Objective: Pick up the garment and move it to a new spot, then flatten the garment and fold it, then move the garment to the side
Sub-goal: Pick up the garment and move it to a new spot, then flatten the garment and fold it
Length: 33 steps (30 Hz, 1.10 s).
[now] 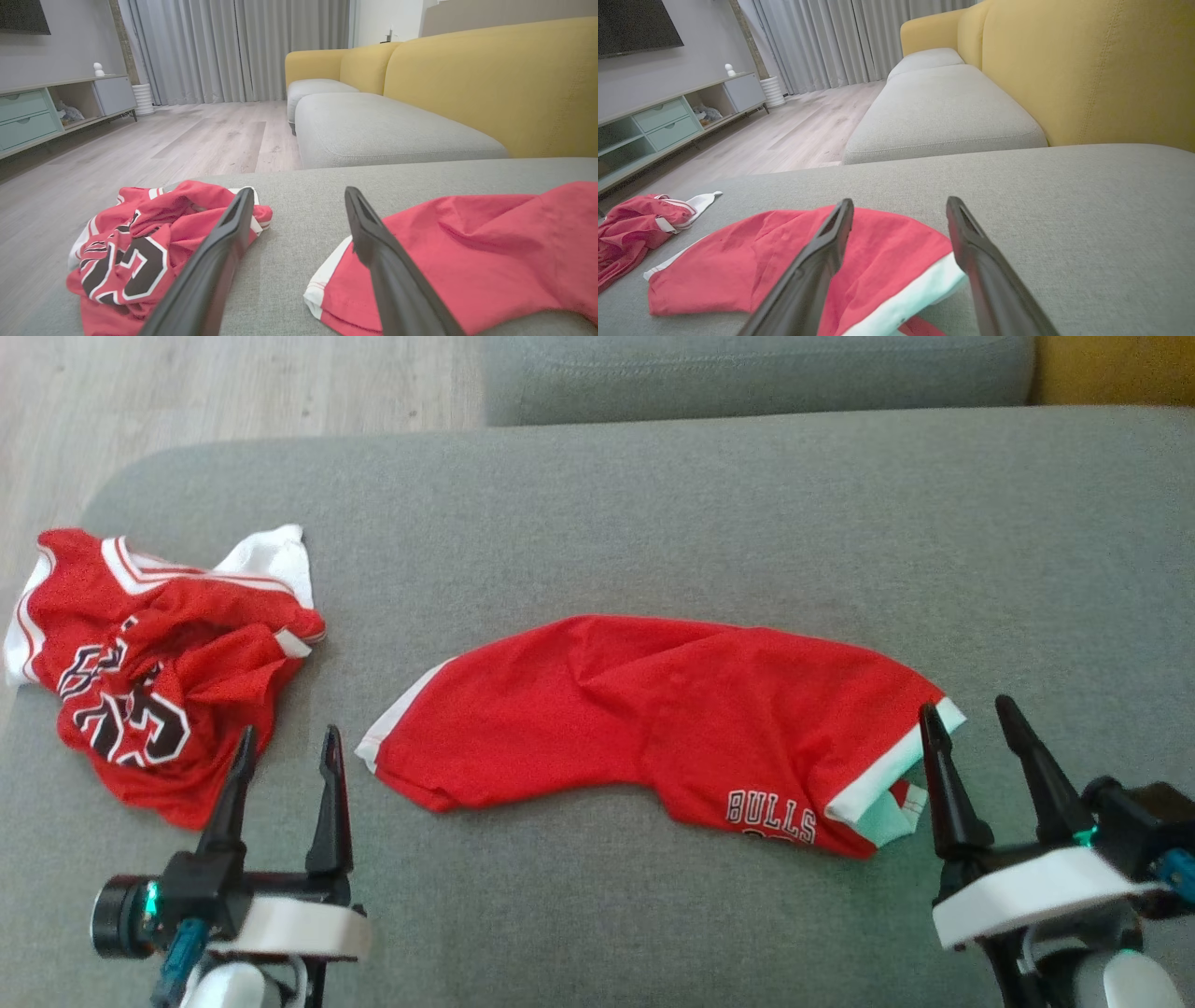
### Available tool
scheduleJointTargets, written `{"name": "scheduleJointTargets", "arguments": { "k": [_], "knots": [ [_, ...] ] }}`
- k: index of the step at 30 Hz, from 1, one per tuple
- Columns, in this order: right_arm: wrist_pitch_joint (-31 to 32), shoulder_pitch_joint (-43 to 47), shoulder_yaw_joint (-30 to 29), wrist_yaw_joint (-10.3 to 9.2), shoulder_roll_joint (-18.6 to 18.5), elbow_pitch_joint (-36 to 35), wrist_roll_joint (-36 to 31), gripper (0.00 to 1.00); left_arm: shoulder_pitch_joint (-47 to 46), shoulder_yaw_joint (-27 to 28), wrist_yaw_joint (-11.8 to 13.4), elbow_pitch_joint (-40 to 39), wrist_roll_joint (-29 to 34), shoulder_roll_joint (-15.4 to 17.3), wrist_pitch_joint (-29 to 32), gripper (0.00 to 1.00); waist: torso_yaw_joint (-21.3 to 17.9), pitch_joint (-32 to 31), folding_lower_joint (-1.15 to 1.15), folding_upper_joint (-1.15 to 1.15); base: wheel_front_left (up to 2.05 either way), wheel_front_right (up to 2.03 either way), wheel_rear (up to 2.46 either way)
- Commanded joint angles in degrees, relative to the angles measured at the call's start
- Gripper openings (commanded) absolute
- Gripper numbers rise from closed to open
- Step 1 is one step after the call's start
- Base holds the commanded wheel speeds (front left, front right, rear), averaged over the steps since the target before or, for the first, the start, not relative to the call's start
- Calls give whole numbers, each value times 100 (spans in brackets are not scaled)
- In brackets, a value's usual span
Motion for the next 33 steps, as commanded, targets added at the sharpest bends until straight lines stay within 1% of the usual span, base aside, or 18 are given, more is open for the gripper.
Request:
{"name": "scheduleJointTargets", "arguments": {
  "k": [1,6,12,19,33],
  "knots": [
    [18,-110,98,-4,-24,-245,-38,100,-201,196,-4,-165,-14,148,6,100,-36,-59,1,0,0,0,0],
    [106,109,96,-4,-24,-314,-42,100,-42,50,-75,-61,-27,187,205,100,-107,-256,1,0,0,0,0],
    [208,371,129,-4,-24,-401,-41,100,173,-15,-30,-37,-84,207,452,100,-161,-478,1,0,0,0,0],
    [269,473,151,-4,-24,-481,-22,100,298,3,70,-112,-134,236,569,100,-168,-528,1,0,0,0,0],
    [322,451,149,-4,-24,-449,-47,100,293,-28,130,-154,-198,267,613,100,-197,-504,1,0,0,0,0]
  ]
}}
